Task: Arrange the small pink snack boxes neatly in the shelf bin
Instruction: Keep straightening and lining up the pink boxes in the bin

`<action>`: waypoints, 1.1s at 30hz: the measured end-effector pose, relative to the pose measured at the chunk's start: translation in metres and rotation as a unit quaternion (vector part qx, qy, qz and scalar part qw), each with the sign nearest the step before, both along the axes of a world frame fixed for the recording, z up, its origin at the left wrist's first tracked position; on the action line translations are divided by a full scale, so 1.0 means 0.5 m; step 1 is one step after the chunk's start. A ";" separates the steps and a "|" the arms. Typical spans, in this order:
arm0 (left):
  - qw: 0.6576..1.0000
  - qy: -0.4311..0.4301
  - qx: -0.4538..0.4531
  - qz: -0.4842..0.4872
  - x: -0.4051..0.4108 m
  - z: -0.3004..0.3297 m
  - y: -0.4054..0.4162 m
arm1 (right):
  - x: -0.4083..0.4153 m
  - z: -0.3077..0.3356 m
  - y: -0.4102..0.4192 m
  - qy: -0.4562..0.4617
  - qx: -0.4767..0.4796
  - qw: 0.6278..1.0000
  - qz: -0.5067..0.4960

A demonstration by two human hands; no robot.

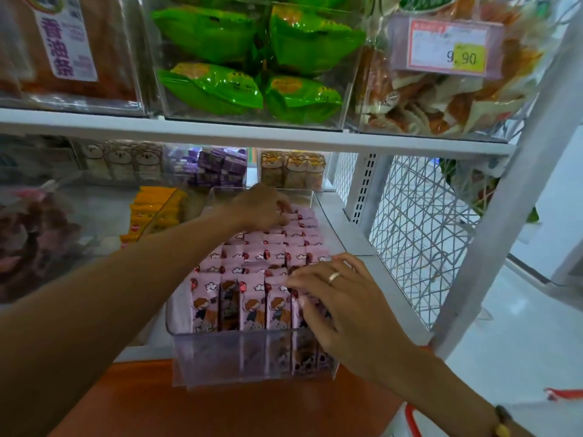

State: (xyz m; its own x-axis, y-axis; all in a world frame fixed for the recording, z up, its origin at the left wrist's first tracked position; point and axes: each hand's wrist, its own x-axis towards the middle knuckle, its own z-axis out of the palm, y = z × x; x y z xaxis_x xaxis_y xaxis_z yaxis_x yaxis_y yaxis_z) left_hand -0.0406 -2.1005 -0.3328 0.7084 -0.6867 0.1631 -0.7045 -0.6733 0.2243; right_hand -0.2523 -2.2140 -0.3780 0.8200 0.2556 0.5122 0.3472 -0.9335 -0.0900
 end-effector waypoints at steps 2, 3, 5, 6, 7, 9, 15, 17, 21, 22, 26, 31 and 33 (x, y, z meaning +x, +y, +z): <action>1.000 0.009 0.001 -0.003 -0.004 -0.003 -0.004 | 0.000 0.000 0.001 0.001 -0.001 1.000 -0.003; 1.000 0.017 -0.003 0.002 -0.004 -0.004 -0.005 | -0.001 0.001 0.002 0.002 -0.003 1.000 -0.002; 0.999 0.025 -0.026 0.011 -0.003 -0.006 -0.006 | -0.003 0.004 0.004 0.007 -0.005 1.000 -0.004; 0.999 0.022 -0.037 0.014 -0.003 -0.007 -0.006 | -0.003 0.005 0.004 0.011 -0.006 1.000 -0.004; 0.999 0.016 -0.046 0.018 -0.004 -0.010 -0.006 | -0.004 0.006 0.004 0.015 -0.006 1.000 -0.004; 0.996 0.003 -0.078 0.034 -0.006 -0.017 -0.007 | -0.003 0.007 0.005 0.020 -0.004 1.000 -0.001; 0.880 0.123 -0.437 0.139 -0.042 0.010 -0.006 | -0.002 0.010 0.002 0.006 -0.015 1.000 0.005; 0.810 0.178 -0.534 0.165 -0.073 0.026 0.008 | -0.002 0.012 0.001 -0.002 -0.028 1.000 0.001; 0.725 0.206 -0.626 0.202 -0.145 0.037 0.065 | -0.003 0.023 0.006 0.017 -0.022 1.000 -0.010; 0.715 0.209 -0.634 0.207 -0.162 0.039 0.082 | -0.005 0.027 0.007 0.030 -0.011 0.999 -0.011; 0.699 0.239 -0.655 0.160 -0.232 0.047 0.140 | -0.008 0.038 0.020 0.038 0.081 0.996 -0.003; 0.722 0.227 -0.645 0.106 -0.313 0.040 0.165 | -0.001 0.084 0.094 0.067 0.238 0.969 0.015; 0.719 0.232 -0.650 0.084 -0.332 0.034 0.168 | 0.003 0.096 0.121 0.119 0.306 0.944 0.044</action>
